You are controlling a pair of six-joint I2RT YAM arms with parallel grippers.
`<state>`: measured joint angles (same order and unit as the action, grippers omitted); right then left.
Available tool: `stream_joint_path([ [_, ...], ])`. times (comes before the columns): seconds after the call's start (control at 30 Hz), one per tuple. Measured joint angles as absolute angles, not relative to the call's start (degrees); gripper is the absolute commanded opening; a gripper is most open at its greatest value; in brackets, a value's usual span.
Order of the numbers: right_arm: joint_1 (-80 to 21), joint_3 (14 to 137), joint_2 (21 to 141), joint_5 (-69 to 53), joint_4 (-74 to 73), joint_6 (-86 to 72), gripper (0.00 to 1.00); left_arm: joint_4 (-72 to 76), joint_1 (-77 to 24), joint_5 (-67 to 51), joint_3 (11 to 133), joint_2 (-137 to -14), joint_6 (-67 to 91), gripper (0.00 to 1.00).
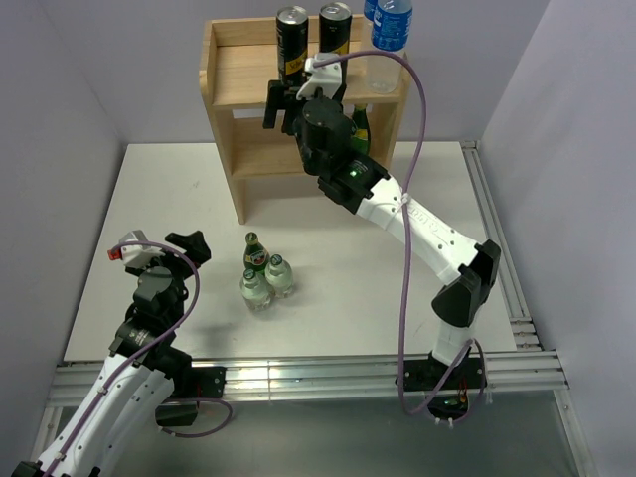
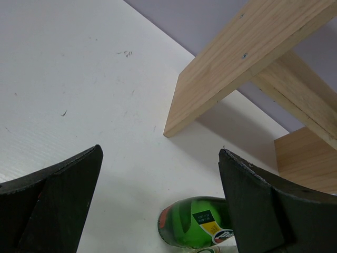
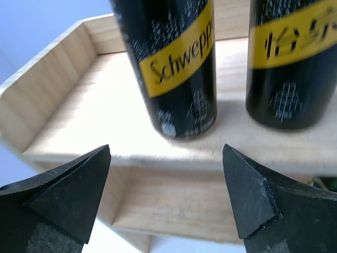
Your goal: Place and organize the beverage onto the shelf
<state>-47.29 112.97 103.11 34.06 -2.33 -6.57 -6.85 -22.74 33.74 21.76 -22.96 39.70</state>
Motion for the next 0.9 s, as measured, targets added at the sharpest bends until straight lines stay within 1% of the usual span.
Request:
stream_joint_path([
  [0.2, -51.1, 102.7, 97.9, 36.6, -4.2, -9.4, 0.93, -6.9, -22.7, 33.8, 21.8, -23.0, 39.7, 0.99],
  [0.3, -54.3, 92.5, 93.5, 37.9, -4.8, -11.8, 0.93, -6.8, -22.7, 33.8, 21.8, -23.0, 39.7, 0.99],
  [0.47, -61.4, 74.1, 82.2, 40.2, -6.0, -18.2, 0.93, -6.7, -22.7, 33.7, 21.8, -23.5, 39.8, 0.99],
  [0.67, -67.8, 59.7, 71.5, 42.9, -6.5, -27.5, 0.93, -6.8, -22.7, 33.3, 21.7, -24.5, 39.9, 0.99],
  [0.9, -73.1, 47.8, 69.6, 44.2, -8.7, -36.8, 0.93, -7.5, -22.8, 27.9, 20.8, -24.8, 41.2, 0.99],
])
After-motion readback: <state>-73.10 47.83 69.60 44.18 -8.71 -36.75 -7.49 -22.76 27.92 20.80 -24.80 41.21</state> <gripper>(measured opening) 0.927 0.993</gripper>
